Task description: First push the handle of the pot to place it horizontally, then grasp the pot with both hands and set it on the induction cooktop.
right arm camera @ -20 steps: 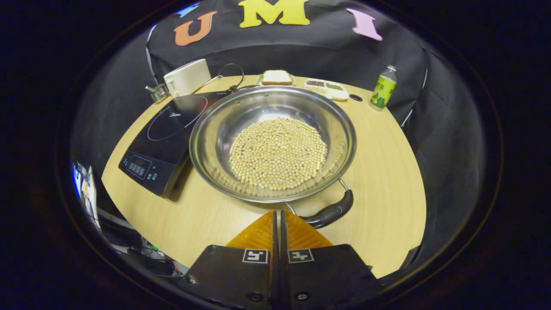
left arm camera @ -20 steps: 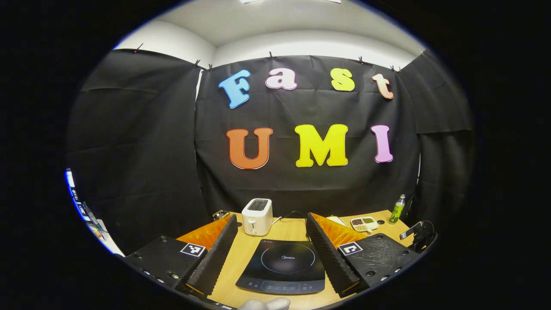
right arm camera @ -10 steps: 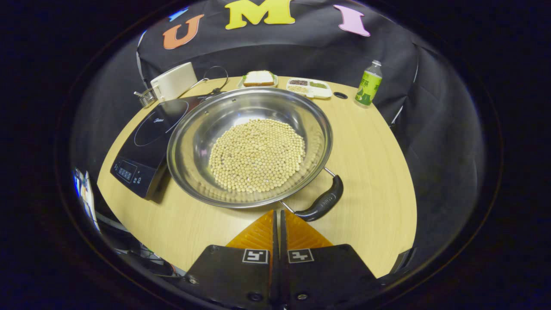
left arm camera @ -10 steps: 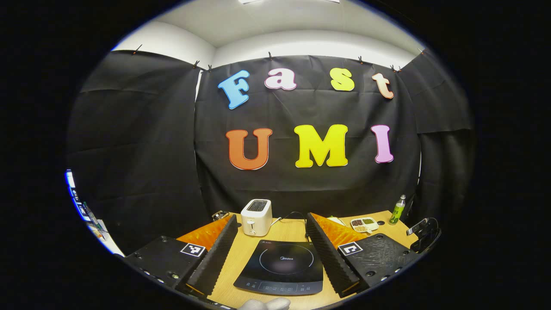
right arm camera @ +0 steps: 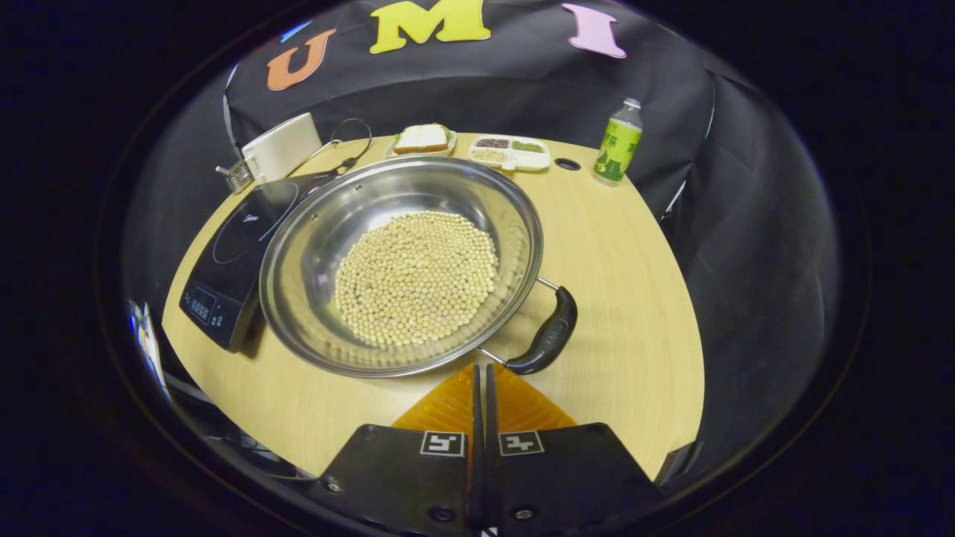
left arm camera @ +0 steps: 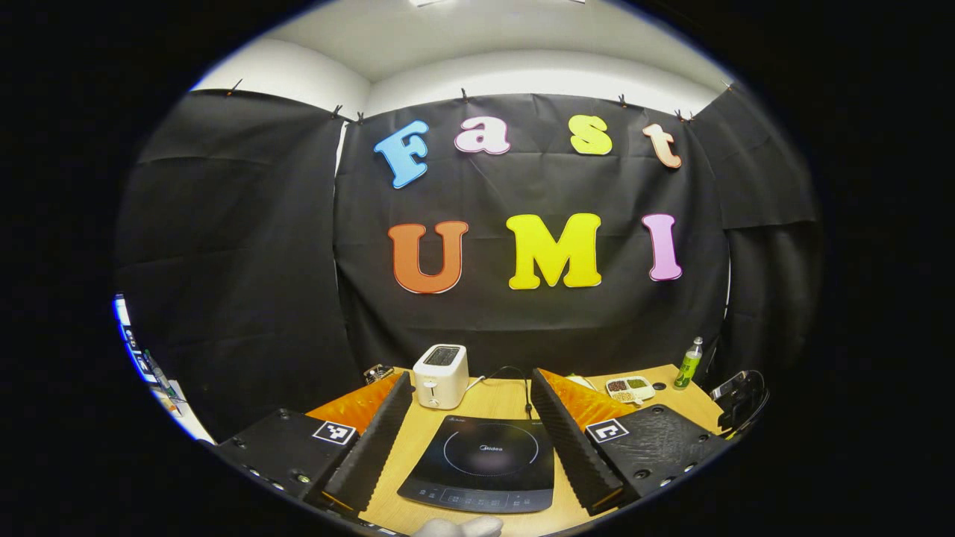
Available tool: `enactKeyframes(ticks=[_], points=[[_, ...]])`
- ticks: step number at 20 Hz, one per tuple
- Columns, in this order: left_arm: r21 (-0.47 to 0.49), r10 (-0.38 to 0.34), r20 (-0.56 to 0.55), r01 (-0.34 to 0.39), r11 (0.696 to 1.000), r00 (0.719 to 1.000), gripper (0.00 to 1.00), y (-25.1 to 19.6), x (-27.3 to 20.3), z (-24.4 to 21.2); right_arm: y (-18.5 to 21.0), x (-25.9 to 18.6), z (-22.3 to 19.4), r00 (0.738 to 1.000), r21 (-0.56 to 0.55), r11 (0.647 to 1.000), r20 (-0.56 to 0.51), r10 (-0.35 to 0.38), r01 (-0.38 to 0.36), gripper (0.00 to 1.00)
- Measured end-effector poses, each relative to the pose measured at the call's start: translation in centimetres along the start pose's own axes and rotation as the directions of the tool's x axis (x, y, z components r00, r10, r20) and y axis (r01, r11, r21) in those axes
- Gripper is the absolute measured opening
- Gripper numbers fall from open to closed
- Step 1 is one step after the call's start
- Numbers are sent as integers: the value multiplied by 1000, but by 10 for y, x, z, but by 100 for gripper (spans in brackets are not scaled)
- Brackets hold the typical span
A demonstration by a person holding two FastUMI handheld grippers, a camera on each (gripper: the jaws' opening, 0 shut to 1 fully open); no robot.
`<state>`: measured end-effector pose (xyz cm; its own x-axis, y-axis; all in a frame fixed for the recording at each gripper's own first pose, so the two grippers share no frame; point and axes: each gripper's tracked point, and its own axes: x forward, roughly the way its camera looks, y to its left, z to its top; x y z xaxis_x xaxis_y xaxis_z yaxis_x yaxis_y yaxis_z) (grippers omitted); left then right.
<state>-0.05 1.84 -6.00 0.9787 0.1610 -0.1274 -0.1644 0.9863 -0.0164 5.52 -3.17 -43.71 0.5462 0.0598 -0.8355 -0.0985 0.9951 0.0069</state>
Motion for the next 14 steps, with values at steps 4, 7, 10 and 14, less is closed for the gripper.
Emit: enactKeyframes(ticks=[4, 7, 10, 14], points=[[2, 14, -7, -14, 1000, 1000, 96, -3, 2, -2, -13, 5, 6, 1000, -44, 999, -7, -8, 8, 4], [1, 26, -12, -26, 1000, 1000, 96, -4, 3, -3, -24, 12, 14, 1000, -93, 996, -14, -9, 7, 4], [3, 40, -19, -40, 999, 999, 96, -5, 5, -6, -29, 19, 19, 1000, -141, 990, -24, 3, -7, 4], [11, 63, -29, -63, 998, 998, 96, -4, 6, -9, -41, 29, 31, 1000, -195, 981, -24, -6, 1, 0]])
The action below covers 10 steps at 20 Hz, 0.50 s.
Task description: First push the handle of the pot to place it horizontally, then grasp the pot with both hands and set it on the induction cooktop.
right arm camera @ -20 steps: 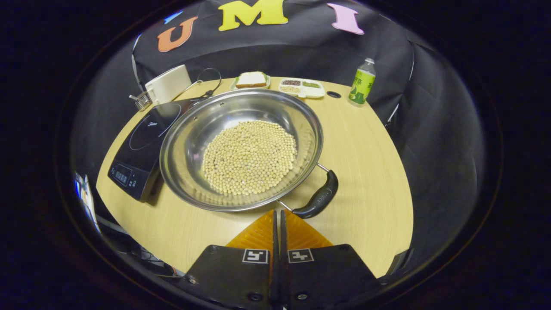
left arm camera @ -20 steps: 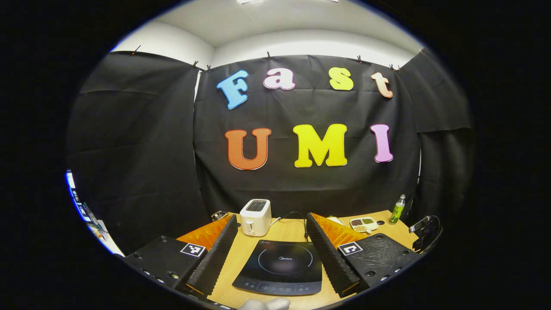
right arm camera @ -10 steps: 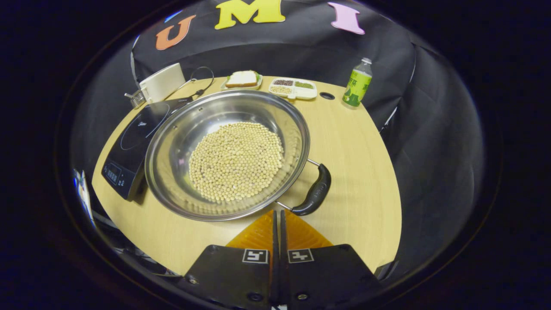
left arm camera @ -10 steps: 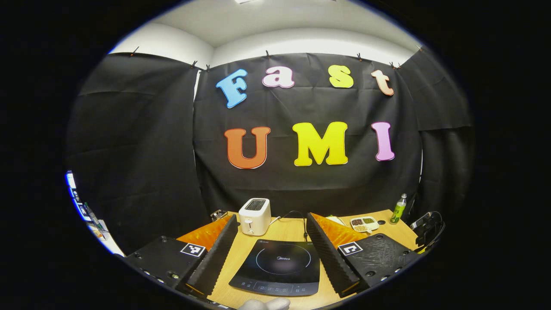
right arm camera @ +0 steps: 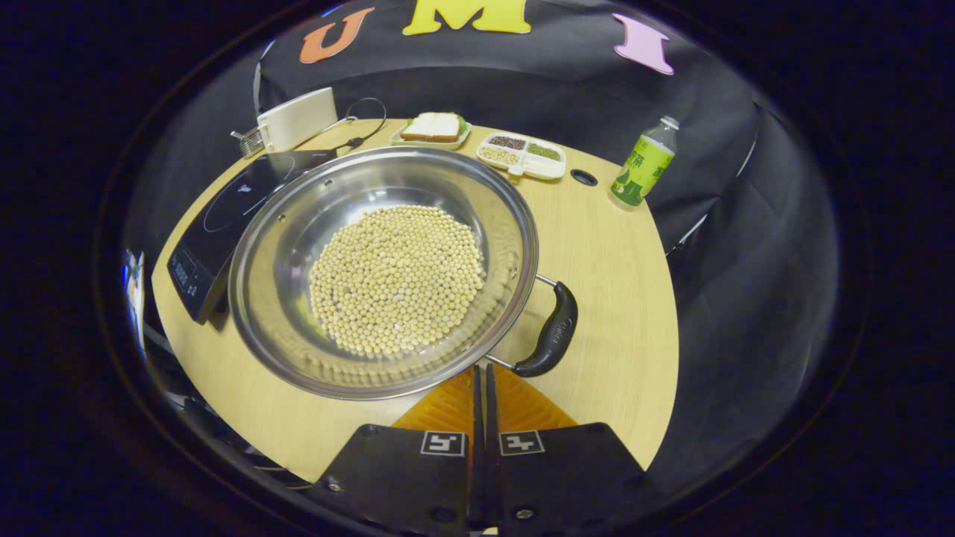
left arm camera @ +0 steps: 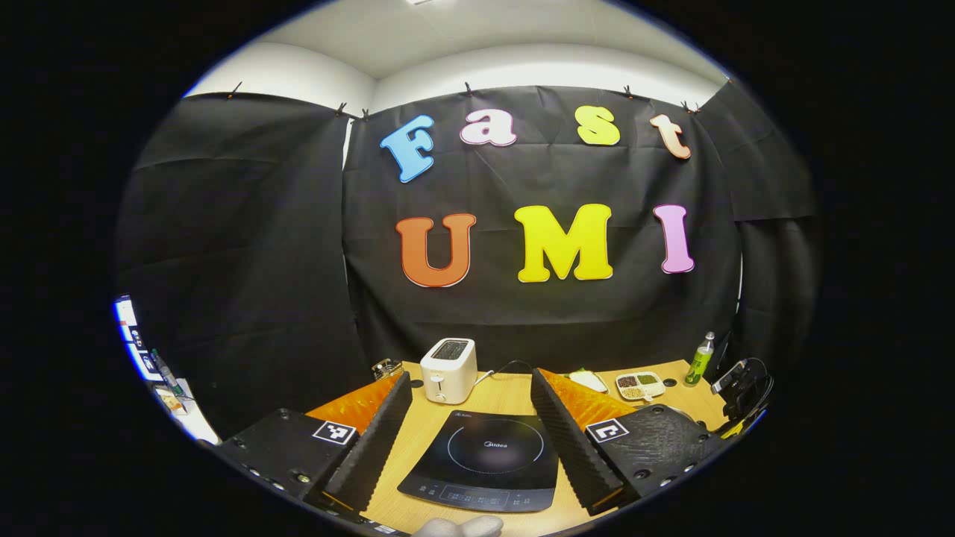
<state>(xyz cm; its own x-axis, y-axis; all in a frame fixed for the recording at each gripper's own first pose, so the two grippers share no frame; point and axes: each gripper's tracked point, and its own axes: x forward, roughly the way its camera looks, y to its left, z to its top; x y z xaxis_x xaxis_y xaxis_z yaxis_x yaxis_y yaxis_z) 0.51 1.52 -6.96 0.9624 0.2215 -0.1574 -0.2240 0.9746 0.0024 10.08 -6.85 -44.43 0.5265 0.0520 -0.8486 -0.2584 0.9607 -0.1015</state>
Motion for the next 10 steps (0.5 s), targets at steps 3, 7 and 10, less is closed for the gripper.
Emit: enactKeyframes(ticks=[3, 7, 10], points=[[2, 13, -3, -13, 1000, 1000, 96, -2, 3, -1, -8, 5, 6, 1000, -4, 1000, 1, 7, -7, 4], [5, 22, -13, -21, 1000, 1000, 96, -8, 7, -4, -20, 11, 15, 1000, -27, 1000, 0, -1, 1, 4], [9, 28, -15, -28, 1000, 999, 96, -12, 10, -4, -22, 13, 20, 1000, -41, 999, -6, 8, -8, 4]])
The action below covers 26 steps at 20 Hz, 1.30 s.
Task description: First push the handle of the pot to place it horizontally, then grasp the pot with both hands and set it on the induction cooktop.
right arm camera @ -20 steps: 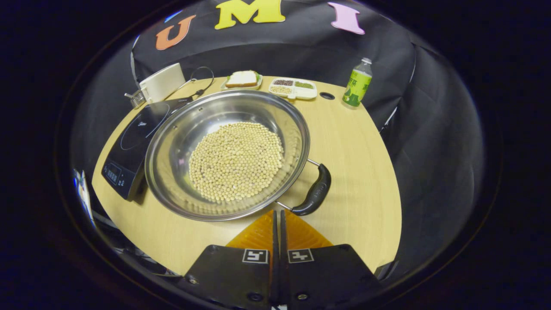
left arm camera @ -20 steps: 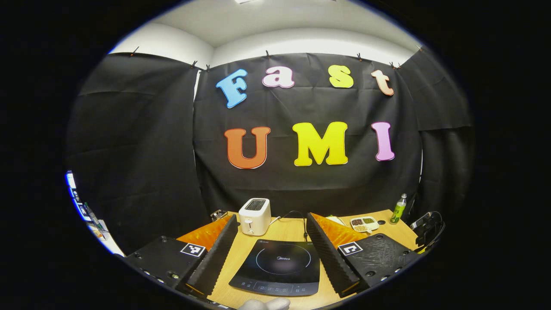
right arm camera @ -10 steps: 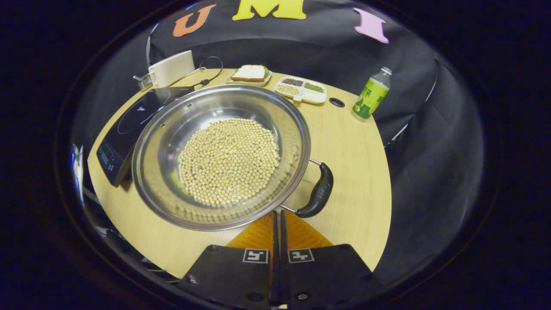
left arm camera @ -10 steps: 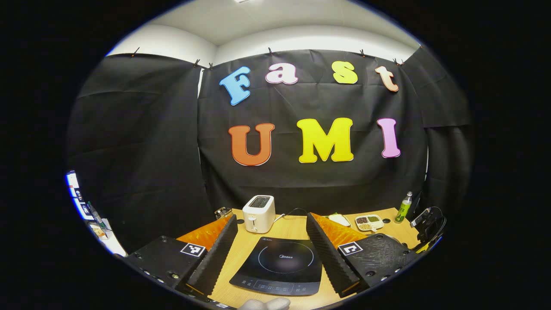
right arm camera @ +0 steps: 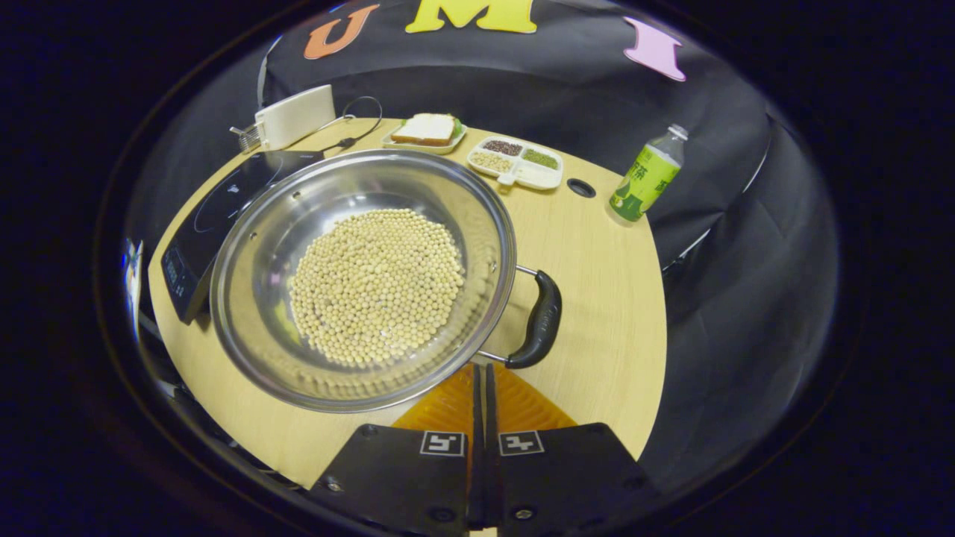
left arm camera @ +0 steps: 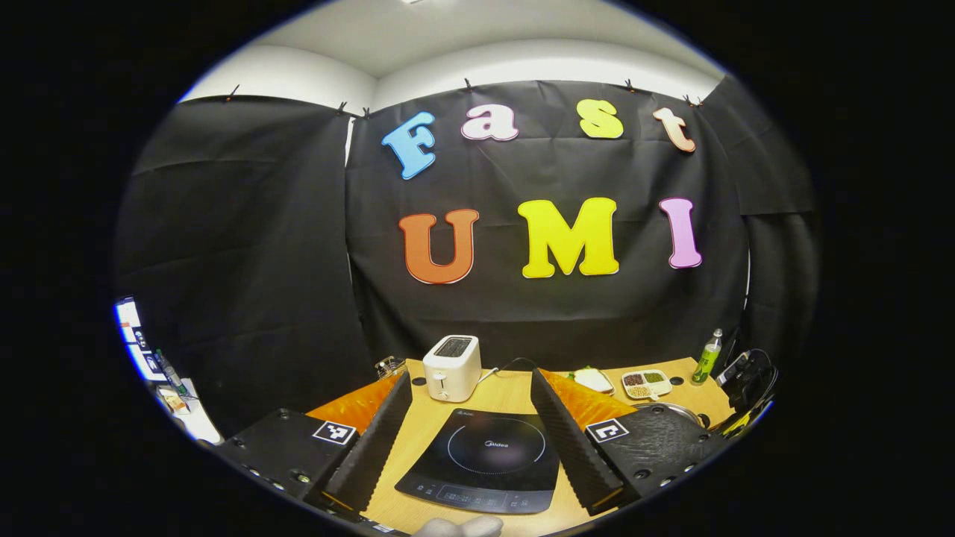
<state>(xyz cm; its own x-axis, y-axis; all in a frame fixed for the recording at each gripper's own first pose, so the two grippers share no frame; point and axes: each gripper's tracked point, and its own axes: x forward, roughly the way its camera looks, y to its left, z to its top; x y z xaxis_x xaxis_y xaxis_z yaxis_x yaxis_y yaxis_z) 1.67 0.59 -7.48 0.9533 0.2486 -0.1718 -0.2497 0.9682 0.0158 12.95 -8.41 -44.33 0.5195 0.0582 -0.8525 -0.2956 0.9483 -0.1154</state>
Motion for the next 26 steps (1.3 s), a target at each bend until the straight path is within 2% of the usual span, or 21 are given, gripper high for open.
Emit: enactKeyframes(ticks=[5, 8, 10, 11, 12, 14, 16, 17, 18, 19, 20, 23, 24, 26], points=[[5, 0, -14, 0, 1000, 1000, 96, -10, 8, -6, -4, 7, 5, 1000, -21, 1000, 1, -4, 4, 4], [-21, -23, -19, 23, 1000, 1000, 96, -22, 14, -12, 1, 5, -1, 1000, 16, 1000, -12, 22, -22, 4], [-30, -34, -35, 33, 999, 999, 96, -29, 19, -22, -5, 3, -1, 1000, 60, 998, 23, 13, -14, 0], [-30, -42, -41, 41, 999, 998, 96, -33, 22, -27, -8, 0, -3, 999, 81, 997, 40, 6, -9, 4], [-35, -59, -41, 57, 998, 997, 96, -40, 26, -31, -13, -4, -8, 999, 93, 996, 45, -11, 6, 3], [-43, -93, -44, 91, 995, 995, 96, -54, 34, -41, -18, -13, -8, 996, 107, 994, 86, -15, 6, 12], [-45, -134, -66, 131, 990, 989, 96, -71, 40, -56, -27, -22, -8, 993, 118, 993, 112, -35, 22, 26], [-47, -147, -77, 144, 988, 986, 96, -79, 44, -65, -30, -27, -9, 992, 133, 991, 119, -40, 25, 47], [-45, -162, -92, 158, 986, 983, 96, -86, 48, -73, -35, -32, -9, 990, 147, 989, 130, -49, 29, 58], [-46, -184, -105, 180, 983, 977, 96, -95, 52, -82, -37, -37, -9, 989, 162, 986, 138, -52, 29, 77], [-46, -201, -127, 197, 979, 971, 96, -105, 57, -94, -42, -39, -9, 988, 179, 983, 141, -60, 34, 87], [-56, -245, -188, 238, 970, 951, 97, -131, 69, -126, -49, -49, -6, 984, 218, 976, 163, -65, 28, 87], [-62, -260, -215, 252, 966, 941, 97, -141, 73, -139, -51, -53, -3, 982, 232, 973, 178, -64, 21, 84], [-73, -288, -272, 278, 958, 918, 97, -159, 79, -165, -57, -57, 6, 976, 257, 966, 208, -69, 14, 84]])
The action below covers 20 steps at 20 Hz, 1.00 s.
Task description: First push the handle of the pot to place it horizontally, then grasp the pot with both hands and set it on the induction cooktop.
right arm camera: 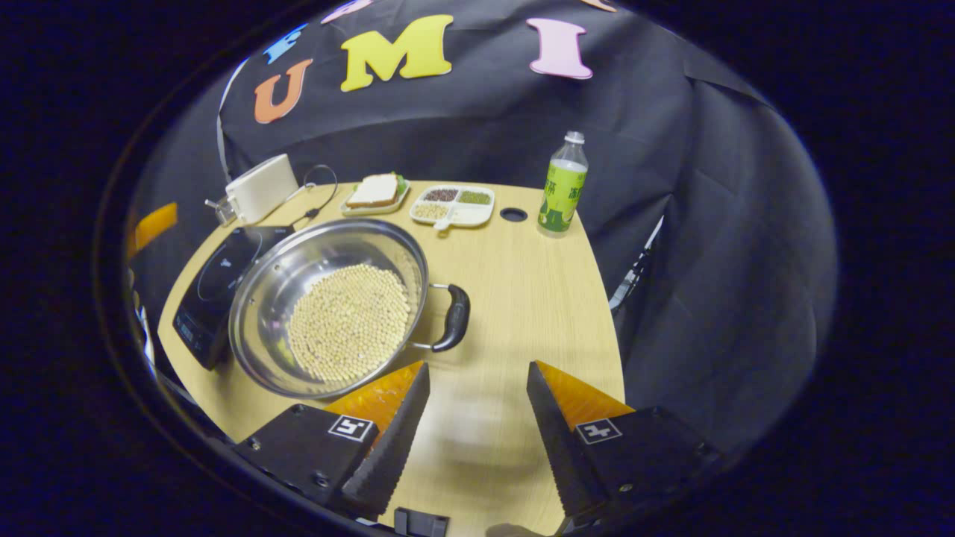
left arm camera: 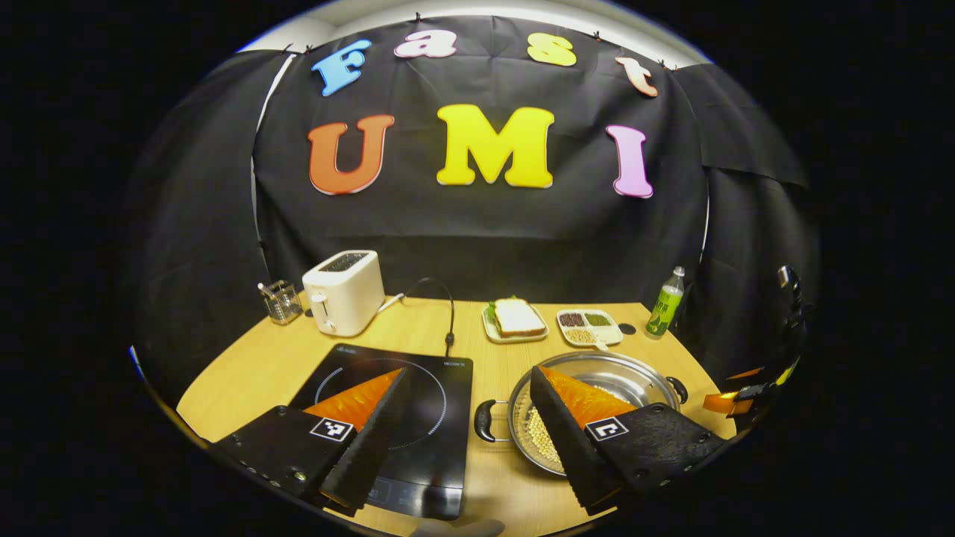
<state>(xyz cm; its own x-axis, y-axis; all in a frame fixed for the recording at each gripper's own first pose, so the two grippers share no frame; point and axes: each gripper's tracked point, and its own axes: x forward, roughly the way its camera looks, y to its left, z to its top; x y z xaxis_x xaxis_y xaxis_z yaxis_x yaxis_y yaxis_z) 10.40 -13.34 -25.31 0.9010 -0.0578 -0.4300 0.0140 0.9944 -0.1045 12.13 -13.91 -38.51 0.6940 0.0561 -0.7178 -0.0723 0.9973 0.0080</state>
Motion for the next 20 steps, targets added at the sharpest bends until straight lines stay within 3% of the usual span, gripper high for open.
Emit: enactKeyframes(ticks=[11, 19, 20], points=[[2, 23, -146, -23, 1000, 989, 96, -14, 61, -62, 31, 42, 25, 998, 35, 997, -4, 67, -67, 86], [24, 35, -228, -31, 999, 973, 96, -20, 84, -93, 40, 82, 30, 998, 3, 999, -42, 41, -41, 83], [22, 38, -241, -33, 999, 970, 96, -20, 86, -98, 40, 86, 28, 998, 3, 999, -50, 38, -38, 87]])
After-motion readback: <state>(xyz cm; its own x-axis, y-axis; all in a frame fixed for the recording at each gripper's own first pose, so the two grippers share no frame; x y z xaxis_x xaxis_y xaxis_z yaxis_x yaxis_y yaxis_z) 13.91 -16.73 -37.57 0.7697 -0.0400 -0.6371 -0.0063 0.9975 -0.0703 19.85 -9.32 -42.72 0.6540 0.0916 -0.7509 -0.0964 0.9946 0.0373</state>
